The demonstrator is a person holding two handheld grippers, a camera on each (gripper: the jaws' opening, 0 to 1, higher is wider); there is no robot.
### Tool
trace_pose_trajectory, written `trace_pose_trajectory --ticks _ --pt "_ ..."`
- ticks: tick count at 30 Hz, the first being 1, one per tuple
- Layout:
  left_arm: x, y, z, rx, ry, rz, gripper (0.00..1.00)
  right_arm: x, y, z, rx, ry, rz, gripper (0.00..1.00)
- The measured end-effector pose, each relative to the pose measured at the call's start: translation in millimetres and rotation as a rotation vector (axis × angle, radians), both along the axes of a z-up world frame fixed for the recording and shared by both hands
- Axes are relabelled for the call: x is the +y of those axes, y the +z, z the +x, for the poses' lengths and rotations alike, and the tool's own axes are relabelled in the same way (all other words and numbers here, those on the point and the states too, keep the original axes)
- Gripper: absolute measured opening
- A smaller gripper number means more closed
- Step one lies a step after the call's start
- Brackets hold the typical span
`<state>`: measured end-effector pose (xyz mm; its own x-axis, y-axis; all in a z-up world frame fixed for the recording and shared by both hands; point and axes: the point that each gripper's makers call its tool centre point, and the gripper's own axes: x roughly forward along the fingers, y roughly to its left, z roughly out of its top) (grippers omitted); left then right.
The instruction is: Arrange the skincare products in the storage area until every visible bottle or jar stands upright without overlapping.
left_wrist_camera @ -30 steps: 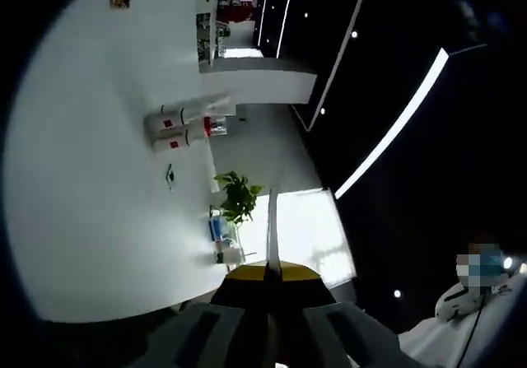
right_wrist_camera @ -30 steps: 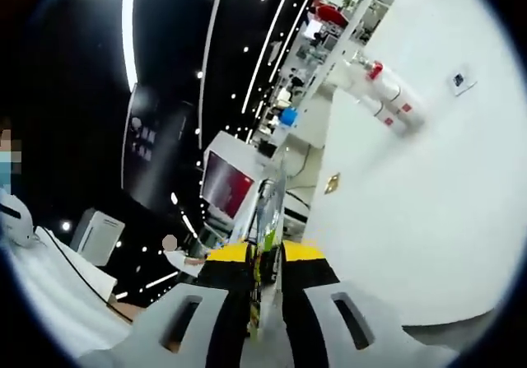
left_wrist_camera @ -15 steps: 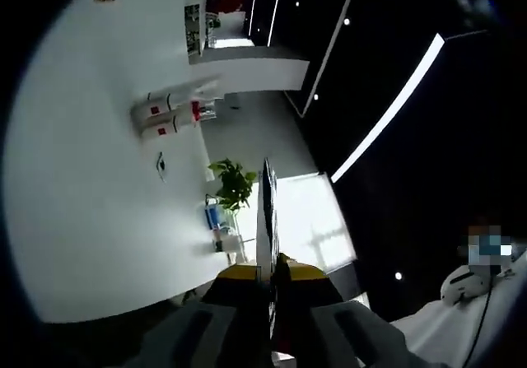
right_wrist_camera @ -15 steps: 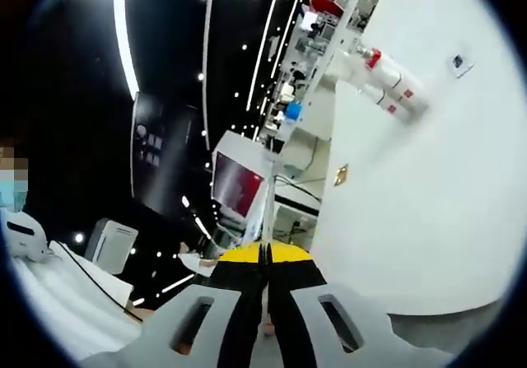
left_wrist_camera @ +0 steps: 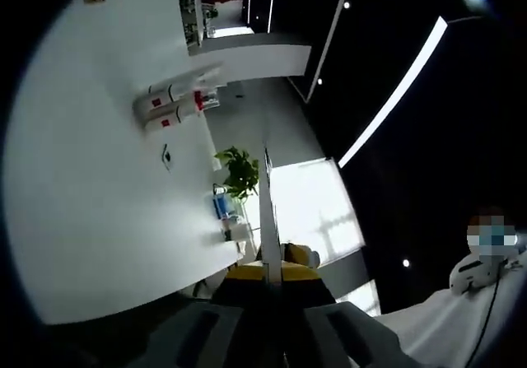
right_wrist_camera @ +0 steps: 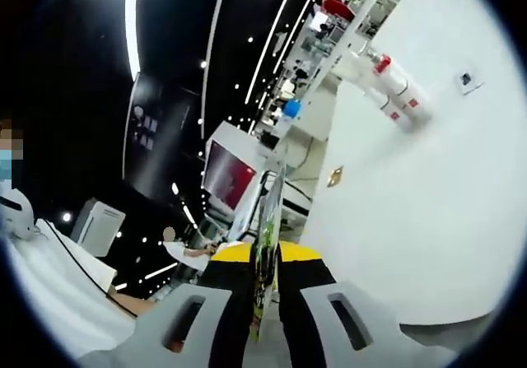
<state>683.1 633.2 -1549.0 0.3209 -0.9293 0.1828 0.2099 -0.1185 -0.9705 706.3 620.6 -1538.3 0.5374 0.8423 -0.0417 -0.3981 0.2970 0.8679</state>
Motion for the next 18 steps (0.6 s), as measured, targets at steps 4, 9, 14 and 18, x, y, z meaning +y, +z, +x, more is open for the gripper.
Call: trace_pose_trajectory --ticks 4,9,14,18 --pt "-0.8 -0.4 -1.7 0.013 -0.023 -0.009 0.02 -0.5 2.3 2.3 -0.018 -0.015 0.004 0.18" --pt "-13.0 -1.3 -17.0 0.005 -0.117 0.002 0.02 -1.5 2.6 1.7 -0.006 -0.008 0.021 0.11" --pt "-14.1 -1.2 -20.0 0.014 -0.132 -0.007 0.02 -0.3 -2.0 -1.7 0.081 0.019 0.068 0.02" --pt "-15.4 -3.5 -19.4 0.022 -0.128 0.003 0.03 -1.5 -1.1 -2.5 0.063 0.016 0.051 0.0"
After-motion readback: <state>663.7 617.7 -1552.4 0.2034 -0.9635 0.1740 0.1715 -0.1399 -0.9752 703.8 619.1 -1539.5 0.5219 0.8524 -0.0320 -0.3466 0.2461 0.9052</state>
